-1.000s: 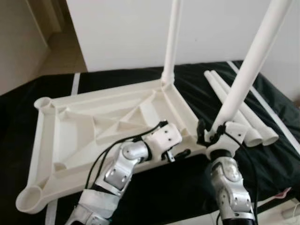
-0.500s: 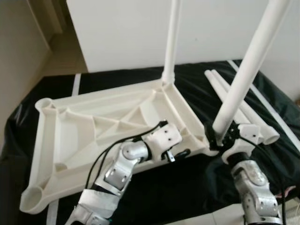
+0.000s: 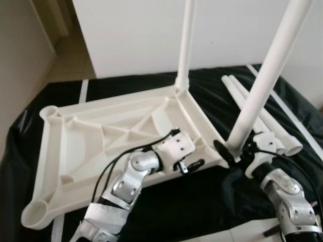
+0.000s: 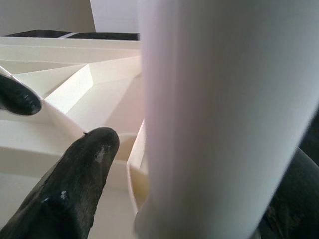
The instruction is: Building children table
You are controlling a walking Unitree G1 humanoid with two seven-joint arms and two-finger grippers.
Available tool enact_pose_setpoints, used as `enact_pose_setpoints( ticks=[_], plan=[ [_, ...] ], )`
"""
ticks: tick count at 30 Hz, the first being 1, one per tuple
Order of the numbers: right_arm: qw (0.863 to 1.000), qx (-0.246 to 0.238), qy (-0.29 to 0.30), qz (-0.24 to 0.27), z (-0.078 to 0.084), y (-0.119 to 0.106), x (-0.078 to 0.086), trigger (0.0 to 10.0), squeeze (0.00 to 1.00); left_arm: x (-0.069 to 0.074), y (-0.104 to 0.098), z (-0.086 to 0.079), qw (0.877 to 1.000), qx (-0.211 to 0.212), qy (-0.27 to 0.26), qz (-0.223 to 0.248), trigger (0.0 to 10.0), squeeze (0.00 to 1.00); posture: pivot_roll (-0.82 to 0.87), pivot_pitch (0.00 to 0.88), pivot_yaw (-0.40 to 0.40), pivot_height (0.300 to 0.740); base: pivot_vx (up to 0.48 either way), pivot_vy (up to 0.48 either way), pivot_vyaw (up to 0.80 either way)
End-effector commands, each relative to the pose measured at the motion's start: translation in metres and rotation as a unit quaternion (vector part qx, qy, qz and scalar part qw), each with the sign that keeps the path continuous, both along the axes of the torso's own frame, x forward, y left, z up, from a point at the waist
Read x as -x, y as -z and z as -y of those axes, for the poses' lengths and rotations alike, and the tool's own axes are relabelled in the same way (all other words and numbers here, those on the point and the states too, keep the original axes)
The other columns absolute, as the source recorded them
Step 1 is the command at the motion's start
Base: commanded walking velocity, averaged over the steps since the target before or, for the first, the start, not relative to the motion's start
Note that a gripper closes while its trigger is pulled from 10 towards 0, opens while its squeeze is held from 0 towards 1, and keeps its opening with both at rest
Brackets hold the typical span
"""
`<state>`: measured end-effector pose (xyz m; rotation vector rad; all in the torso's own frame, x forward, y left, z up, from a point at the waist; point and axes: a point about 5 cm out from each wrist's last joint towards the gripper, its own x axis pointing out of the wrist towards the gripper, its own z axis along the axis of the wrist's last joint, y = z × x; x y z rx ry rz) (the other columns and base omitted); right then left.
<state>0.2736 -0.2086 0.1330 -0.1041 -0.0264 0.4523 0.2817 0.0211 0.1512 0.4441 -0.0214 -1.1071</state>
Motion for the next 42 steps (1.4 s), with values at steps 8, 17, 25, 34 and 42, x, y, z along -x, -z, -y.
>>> enact_pose_setpoints(
  ticks=[8,17,25,34,42],
  plan=[
    [0.998,0.053,-0.033,0.008,0.010,-0.007,-0.011,9.1,0.00,-0.005,-0.002,-0.003,0.999,-0.001,-0.044,0.018,10.0,0.00,-0.05,0.000,0.017,0.740,0.000,0.000,0.00],
    [0.996,0.068,-0.049,0.005,0.015,-0.004,-0.013,0.0,0.00,-0.005,-0.002,-0.001,0.999,0.002,-0.045,0.017,10.0,0.00,-0.06,0.000,0.014,0.740,0.000,0.000,0.00],
    [0.997,0.058,-0.047,-0.002,0.013,0.000,-0.008,0.0,0.00,-0.006,-0.003,0.000,0.999,0.005,-0.047,0.017,10.0,0.00,-0.07,0.000,0.006,0.740,0.000,0.000,0.00],
    [0.998,0.006,0.054,-0.005,0.007,0.003,-0.007,10.0,0.00,-0.008,-0.004,0.000,0.999,0.009,-0.050,0.018,10.0,0.00,-0.08,0.000,0.003,0.740,0.000,0.000,0.00],
    [0.974,-0.021,0.222,-0.040,0.003,0.016,-0.008,10.0,0.00,-0.007,-0.004,-0.001,0.998,0.011,-0.055,0.015,10.0,0.00,-0.08,0.005,0.002,0.740,0.000,0.000,0.00]
  ],
)
